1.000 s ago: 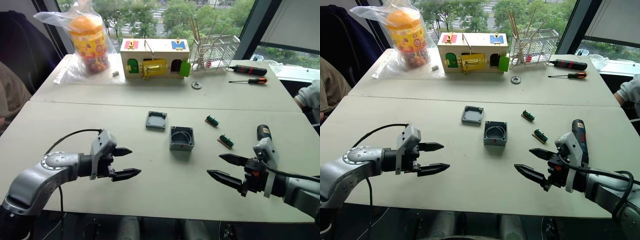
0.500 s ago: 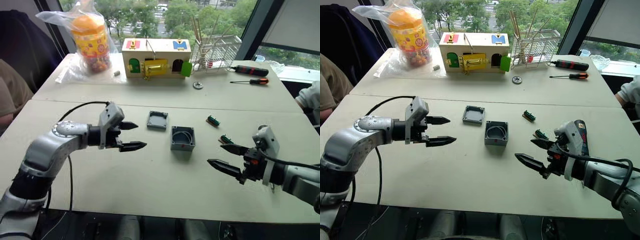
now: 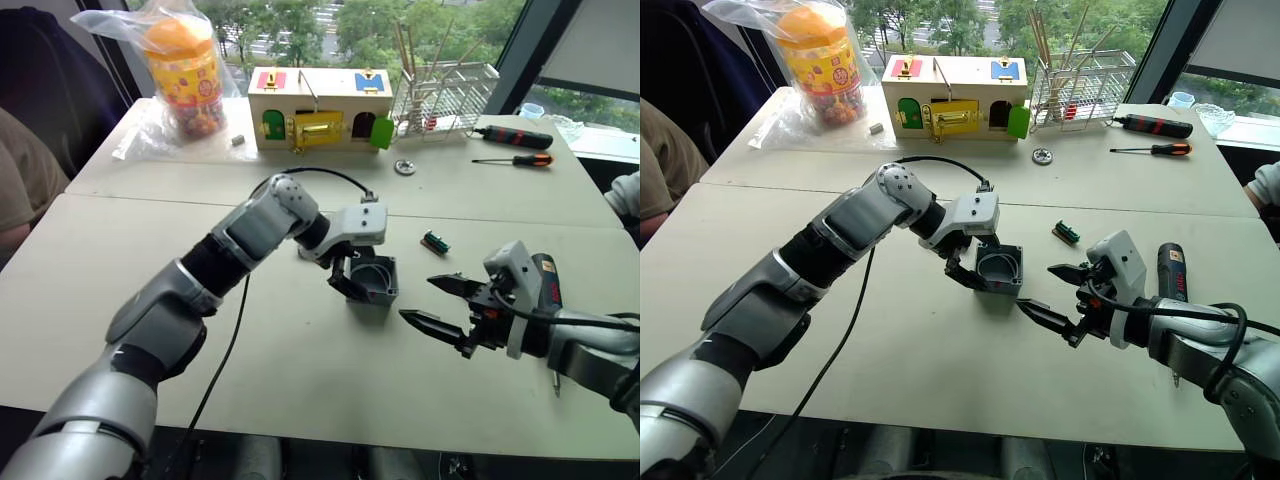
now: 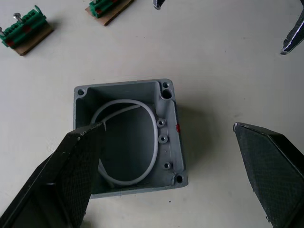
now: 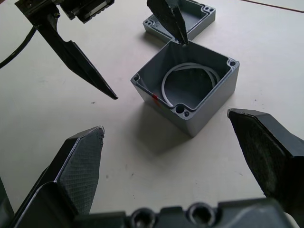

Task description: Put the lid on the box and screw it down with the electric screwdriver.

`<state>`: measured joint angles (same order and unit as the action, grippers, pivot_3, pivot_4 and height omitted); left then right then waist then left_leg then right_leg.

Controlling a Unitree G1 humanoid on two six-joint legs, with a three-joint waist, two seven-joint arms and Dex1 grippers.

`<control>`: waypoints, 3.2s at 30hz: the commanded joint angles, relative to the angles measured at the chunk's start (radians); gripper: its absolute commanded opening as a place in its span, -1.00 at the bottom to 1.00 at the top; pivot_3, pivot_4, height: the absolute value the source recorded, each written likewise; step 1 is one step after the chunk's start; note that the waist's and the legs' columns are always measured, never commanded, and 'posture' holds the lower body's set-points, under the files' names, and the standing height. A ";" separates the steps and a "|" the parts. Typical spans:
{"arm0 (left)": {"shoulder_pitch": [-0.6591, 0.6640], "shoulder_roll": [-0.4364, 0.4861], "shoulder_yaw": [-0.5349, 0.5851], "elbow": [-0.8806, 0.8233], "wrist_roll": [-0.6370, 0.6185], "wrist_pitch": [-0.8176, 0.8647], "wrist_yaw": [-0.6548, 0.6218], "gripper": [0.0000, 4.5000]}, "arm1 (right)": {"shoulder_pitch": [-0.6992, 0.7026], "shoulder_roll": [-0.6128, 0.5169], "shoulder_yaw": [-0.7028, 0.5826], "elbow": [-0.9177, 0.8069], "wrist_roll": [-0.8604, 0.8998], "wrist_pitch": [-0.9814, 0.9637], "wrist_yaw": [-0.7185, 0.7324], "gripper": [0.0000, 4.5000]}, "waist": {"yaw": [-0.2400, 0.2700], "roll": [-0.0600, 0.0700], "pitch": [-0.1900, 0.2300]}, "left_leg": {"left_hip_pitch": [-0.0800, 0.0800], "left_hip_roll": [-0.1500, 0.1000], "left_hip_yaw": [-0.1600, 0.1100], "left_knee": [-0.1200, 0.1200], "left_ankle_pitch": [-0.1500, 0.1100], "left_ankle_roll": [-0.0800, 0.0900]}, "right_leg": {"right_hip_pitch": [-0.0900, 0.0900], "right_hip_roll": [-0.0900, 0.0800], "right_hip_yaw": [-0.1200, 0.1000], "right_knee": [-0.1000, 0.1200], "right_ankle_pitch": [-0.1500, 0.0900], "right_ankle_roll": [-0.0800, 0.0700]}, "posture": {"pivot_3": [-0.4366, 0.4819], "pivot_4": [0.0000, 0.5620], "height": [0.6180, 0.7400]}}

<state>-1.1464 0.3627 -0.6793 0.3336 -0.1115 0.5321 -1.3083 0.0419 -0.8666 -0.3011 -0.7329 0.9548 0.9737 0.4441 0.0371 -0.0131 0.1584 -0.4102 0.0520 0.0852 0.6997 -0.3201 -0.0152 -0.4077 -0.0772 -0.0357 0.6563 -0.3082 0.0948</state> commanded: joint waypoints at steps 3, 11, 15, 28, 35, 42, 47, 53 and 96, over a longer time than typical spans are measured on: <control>-0.018 -0.054 -0.009 0.067 0.069 -0.061 -0.041 0.98 | 0.067 0.042 -0.037 -0.104 0.009 -0.011 -0.071 1.00 | 0.003 0.000 0.000 | 0.000 -0.001 0.000 0.001 -0.001 0.006 | 0.000 -0.002 0.000 0.002 0.000 0.000 | -0.05 -0.47 0.47; -0.018 -0.146 -0.015 0.146 0.128 -0.110 -0.069 0.88 | 0.147 0.092 -0.060 -0.159 0.005 -0.030 -0.137 1.00 | 0.001 0.000 0.000 | 0.000 -0.002 -0.002 0.004 0.001 0.008 | 0.000 -0.003 0.000 0.008 0.000 0.000 | -0.05 -0.47 0.47; -0.016 -0.176 -0.019 0.176 0.171 -0.125 -0.060 0.18 | 0.171 0.104 -0.066 -0.168 0.001 -0.045 -0.154 1.00 | 0.000 0.000 0.000 | 0.001 -0.002 -0.002 0.004 0.001 0.008 | 0.000 -0.003 0.000 0.009 0.000 0.000 | -0.05 -0.47 0.47; -0.023 -0.174 0.003 0.265 0.250 -0.301 -0.089 -0.98 | 0.214 0.129 -0.050 -0.171 -0.029 -0.091 -0.178 1.00 | 0.001 0.000 0.000 | 0.001 -0.002 -0.003 0.004 0.002 0.009 | 0.001 -0.003 0.000 0.009 0.000 0.000 | -0.05 -0.47 0.47; -0.124 -0.140 0.030 0.466 0.167 -0.744 -0.299 -0.98 | 0.263 0.128 -0.080 -0.189 -0.030 -0.104 -0.177 1.00 | 0.001 0.000 0.000 | 0.001 -0.003 -0.002 0.004 0.002 0.009 | 0.000 -0.003 0.000 0.010 0.000 0.000 | -0.05 -0.47 0.47; -0.154 -0.146 -0.049 0.593 0.122 -0.902 -0.306 -0.98 | 0.307 0.146 -0.090 -0.217 -0.036 -0.123 -0.196 1.00 | 0.002 0.000 0.000 | 0.001 -0.003 -0.003 0.004 0.002 0.009 | 0.001 -0.003 0.000 0.010 0.000 0.000 | -0.05 -0.47 0.47; -0.156 -0.167 -0.079 0.646 0.099 -0.929 -0.306 -0.86 | 0.323 0.151 -0.088 -0.225 -0.041 -0.132 -0.204 1.00 | 0.001 0.000 0.000 | 0.001 -0.003 -0.003 0.005 0.002 0.009 | 0.001 -0.003 0.000 0.010 0.000 0.000 | -0.05 -0.47 0.47; -0.181 -0.158 -0.061 0.668 0.079 -0.895 -0.306 0.20 | 0.300 0.128 -0.091 -0.206 -0.035 -0.124 -0.187 1.00 | 0.000 0.000 0.000 | 0.001 -0.003 -0.003 0.005 0.002 0.009 | 0.001 -0.003 0.000 0.011 0.000 0.000 | -0.05 -0.47 0.47; -0.322 -0.228 0.411 0.970 0.235 0.269 0.537 -0.98 | -0.204 0.023 0.149 -0.029 -0.244 -0.109 -0.028 1.00 | -0.022 -0.002 0.001 | -0.016 -0.004 -0.004 0.019 0.004 0.004 | -0.010 -0.005 -0.001 0.016 0.002 0.006 | -0.05 -0.47 0.47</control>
<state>-1.4582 0.1398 -0.2765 1.3016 0.1123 0.8009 -0.7662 -0.1659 -0.8417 -0.1074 -0.7248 0.7104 0.8675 0.4195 0.0152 -0.0147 0.1595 -0.4258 0.0479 0.0813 0.7191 -0.3156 -0.0113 -0.4177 -0.0823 -0.0367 0.6723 -0.3059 0.1013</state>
